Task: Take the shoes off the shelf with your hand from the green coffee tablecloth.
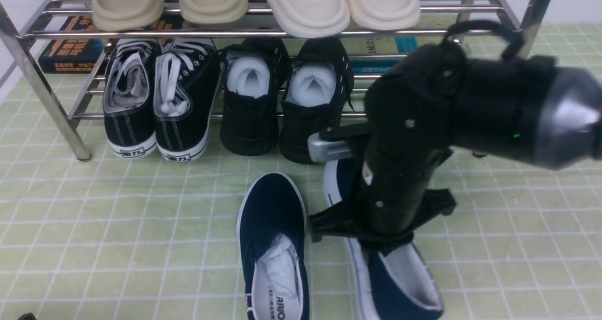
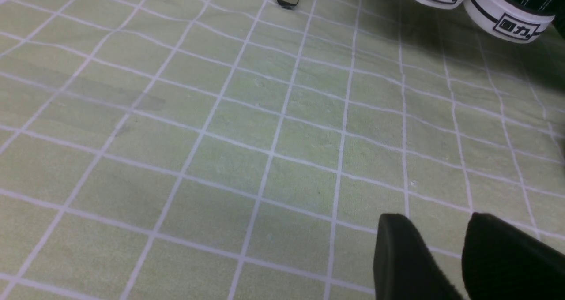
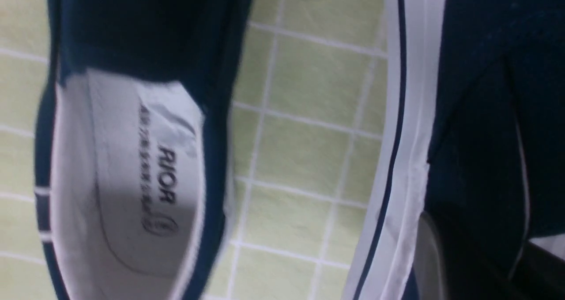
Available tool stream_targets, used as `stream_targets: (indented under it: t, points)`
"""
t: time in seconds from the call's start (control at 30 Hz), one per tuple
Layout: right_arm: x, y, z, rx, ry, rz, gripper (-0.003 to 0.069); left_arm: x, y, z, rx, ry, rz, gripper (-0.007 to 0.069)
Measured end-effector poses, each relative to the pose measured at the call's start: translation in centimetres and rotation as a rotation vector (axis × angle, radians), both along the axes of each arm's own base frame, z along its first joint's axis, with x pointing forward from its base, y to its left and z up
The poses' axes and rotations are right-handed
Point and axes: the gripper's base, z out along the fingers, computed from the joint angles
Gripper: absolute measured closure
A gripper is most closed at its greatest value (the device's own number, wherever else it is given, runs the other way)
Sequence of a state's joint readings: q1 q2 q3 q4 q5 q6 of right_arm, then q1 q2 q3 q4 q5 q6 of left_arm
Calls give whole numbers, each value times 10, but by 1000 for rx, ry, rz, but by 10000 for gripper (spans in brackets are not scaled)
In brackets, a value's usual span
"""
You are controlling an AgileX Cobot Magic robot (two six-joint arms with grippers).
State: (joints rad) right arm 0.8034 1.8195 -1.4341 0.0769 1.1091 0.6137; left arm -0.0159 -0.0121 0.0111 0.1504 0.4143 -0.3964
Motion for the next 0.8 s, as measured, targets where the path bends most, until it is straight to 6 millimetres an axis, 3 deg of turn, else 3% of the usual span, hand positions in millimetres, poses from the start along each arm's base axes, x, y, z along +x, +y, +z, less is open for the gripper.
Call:
stream_targets:
  t: [0.4, 0.57, 0.8]
  points:
    - [5, 14, -19, 67, 28, -32, 627, 0, 0, 0, 0, 0, 0, 383]
    - [2, 10, -11, 42, 31, -21, 622, 0, 0, 0, 0, 0, 0, 383]
    - [-5, -7, 15, -58, 20, 18, 617, 0, 0, 0, 0, 0, 0, 383]
